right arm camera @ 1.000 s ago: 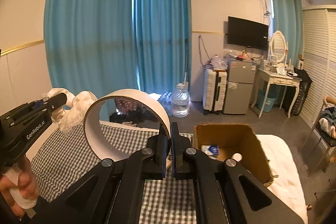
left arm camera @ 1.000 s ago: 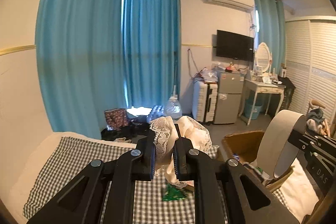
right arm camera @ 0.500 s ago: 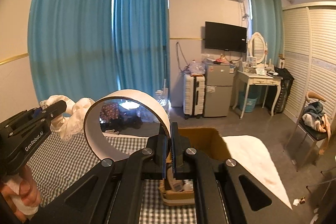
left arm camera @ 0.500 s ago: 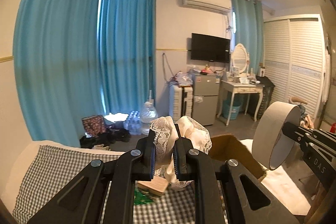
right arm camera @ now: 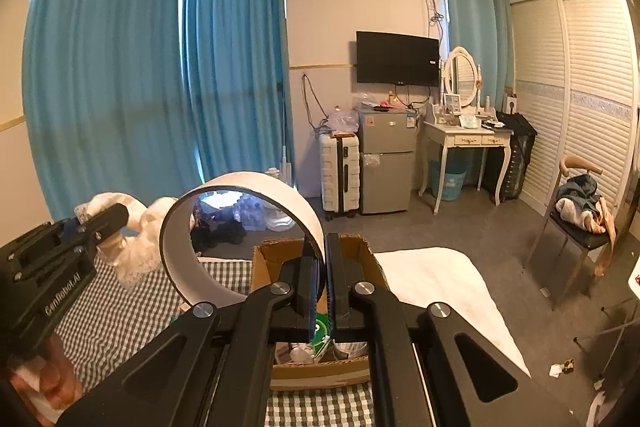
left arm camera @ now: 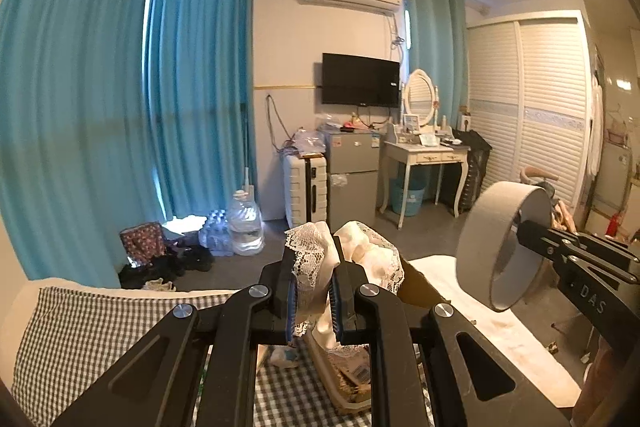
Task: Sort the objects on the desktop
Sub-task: 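Lower the lace cloth and tape roll into the box and open both tools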
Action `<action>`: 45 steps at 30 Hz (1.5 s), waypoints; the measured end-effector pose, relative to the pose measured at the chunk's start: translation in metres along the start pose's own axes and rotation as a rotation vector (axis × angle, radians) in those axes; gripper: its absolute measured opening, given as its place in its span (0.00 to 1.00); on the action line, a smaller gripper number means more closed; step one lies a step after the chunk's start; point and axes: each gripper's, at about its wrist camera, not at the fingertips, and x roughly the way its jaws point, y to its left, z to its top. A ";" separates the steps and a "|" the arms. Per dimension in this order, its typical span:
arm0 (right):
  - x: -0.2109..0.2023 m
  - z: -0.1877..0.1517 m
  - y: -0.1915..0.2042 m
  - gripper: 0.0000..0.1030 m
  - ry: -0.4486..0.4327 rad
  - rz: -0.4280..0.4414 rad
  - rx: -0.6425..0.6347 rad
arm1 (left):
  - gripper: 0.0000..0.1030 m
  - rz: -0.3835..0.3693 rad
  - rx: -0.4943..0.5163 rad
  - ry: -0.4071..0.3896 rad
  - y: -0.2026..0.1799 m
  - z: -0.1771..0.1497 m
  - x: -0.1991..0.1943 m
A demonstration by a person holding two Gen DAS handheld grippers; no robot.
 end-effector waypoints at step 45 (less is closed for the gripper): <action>0.303 -0.096 -0.048 0.05 0.524 -0.067 0.018 | 0.13 -0.088 0.054 0.515 -0.032 -0.104 0.317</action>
